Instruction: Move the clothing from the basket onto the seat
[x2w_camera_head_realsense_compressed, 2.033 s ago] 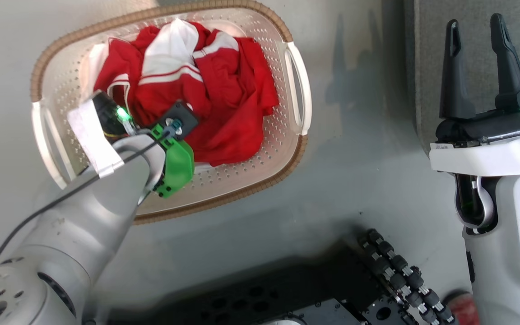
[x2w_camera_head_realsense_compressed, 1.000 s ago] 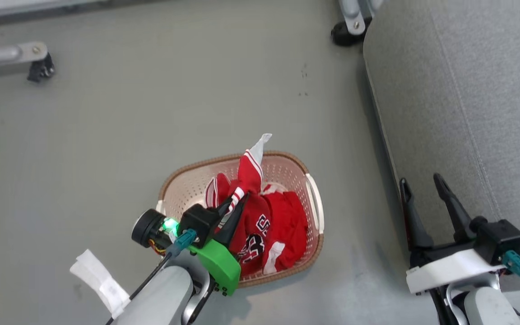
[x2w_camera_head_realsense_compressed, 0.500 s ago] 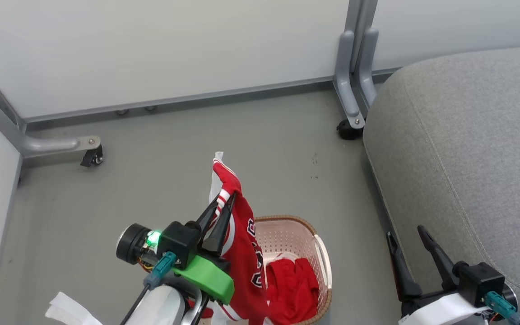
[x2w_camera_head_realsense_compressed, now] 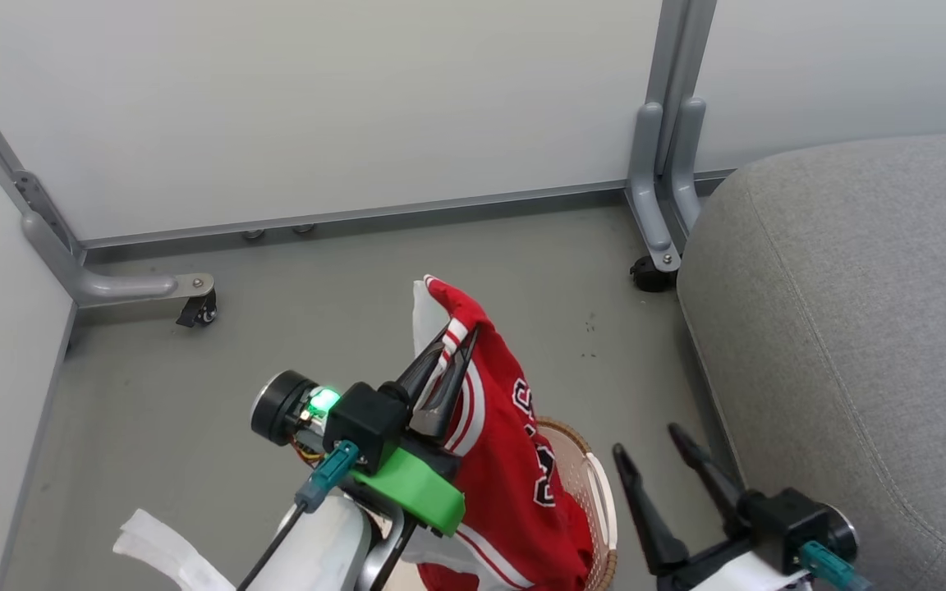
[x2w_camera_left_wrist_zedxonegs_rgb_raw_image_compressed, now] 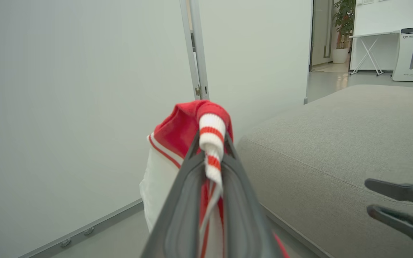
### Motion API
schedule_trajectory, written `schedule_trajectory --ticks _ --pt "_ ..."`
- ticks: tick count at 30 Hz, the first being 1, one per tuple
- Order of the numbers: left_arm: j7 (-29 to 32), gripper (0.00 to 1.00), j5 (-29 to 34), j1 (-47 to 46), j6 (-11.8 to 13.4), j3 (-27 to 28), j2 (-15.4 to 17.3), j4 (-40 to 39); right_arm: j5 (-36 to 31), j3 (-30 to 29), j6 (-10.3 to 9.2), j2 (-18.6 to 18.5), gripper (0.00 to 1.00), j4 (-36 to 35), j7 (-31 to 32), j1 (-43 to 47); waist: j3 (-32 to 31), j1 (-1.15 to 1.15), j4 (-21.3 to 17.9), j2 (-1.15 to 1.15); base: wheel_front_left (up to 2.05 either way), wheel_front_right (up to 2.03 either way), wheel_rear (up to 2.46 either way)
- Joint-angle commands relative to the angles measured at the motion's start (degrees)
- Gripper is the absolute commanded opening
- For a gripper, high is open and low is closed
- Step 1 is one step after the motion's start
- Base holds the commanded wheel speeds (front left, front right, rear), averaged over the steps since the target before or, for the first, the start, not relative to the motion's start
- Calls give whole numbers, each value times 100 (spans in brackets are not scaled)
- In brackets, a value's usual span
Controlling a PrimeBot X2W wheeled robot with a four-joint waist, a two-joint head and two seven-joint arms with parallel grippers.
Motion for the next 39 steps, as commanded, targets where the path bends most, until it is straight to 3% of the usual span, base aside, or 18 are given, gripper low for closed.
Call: schedule_trajectory --ticks 1,7,15,30,31,32,33,34,39 --pt "-32 0 2 -124 -44 -56 -31 -14 33 187 -8 -63 100 -34 -12 -111 -17 1 23 0 0 0 0" --pt "-31 0 -57 -319 -77 -342 -99 -2 270 857 -8 -109 100 -19 -12 -515 -54 1 68 0 0 0 0" --pt "-31 0 -202 -595 -51 -898 -130 -194 452 1307 -8 -79 100 390 -12 -921 12 1 113 0 0 0 0" --pt "-31 0 -594 -1063 339 -1580 -128 -507 370 1043 -8 -47 100 1383 -12 -798 121 1 191 0 0 0 0" --pt "-31 0 -602 -1075 355 -1590 -128 -485 360 1021 -8 -45 74 1437 -11 -807 128 1 189 0 0 0 0" --pt "-31 0 -613 -1088 368 -1594 -127 -463 345 1006 -8 -44 40 1485 -11 -821 134 1 187 0 0 0 0" --pt "-31 0 -627 -1097 374 -1602 -128 -441 337 1007 -8 -41 25 1504 -11 -837 141 1 187 0 0 0 0" --pt "-31 0 -648 -1105 367 -1609 -126 -405 341 1021 -8 -38 0 1551 -11 -843 147 1 187 0 0 0 0" --pt "-27 0 -605 -1155 337 -1605 -127 -164 392 1126 -8 -56 0 1674 -12 -902 172 1 180 0 0 0 0"
